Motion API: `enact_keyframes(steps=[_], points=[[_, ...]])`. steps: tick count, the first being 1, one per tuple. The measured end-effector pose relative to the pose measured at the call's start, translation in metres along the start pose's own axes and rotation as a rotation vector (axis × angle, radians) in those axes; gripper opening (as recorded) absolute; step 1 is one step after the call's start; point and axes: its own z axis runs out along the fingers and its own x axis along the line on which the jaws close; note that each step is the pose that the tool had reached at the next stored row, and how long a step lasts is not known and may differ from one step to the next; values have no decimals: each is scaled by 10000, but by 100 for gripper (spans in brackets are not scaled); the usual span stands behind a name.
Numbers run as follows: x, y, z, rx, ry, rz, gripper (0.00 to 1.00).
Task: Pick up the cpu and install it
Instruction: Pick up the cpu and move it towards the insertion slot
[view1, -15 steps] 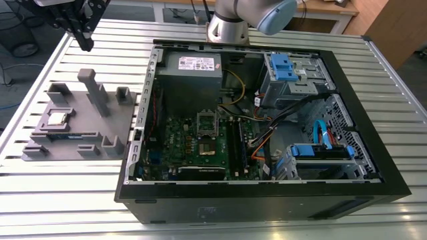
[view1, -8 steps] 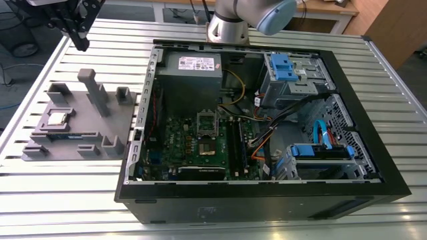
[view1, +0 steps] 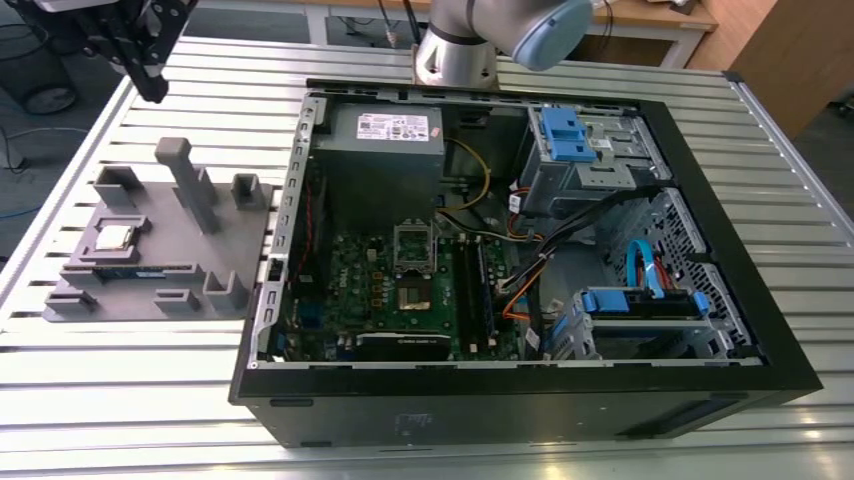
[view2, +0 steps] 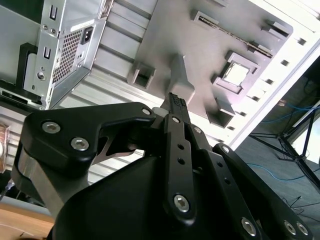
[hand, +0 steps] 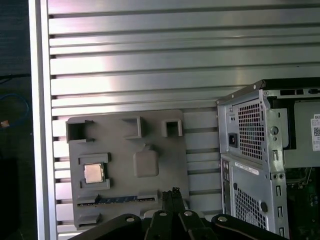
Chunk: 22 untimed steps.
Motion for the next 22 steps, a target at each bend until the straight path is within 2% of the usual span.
enact_keyframes(steps=[9,22], points=[[123,-11,32,-1,-1,0,11],[254,-23,85,0,-1,0,11]])
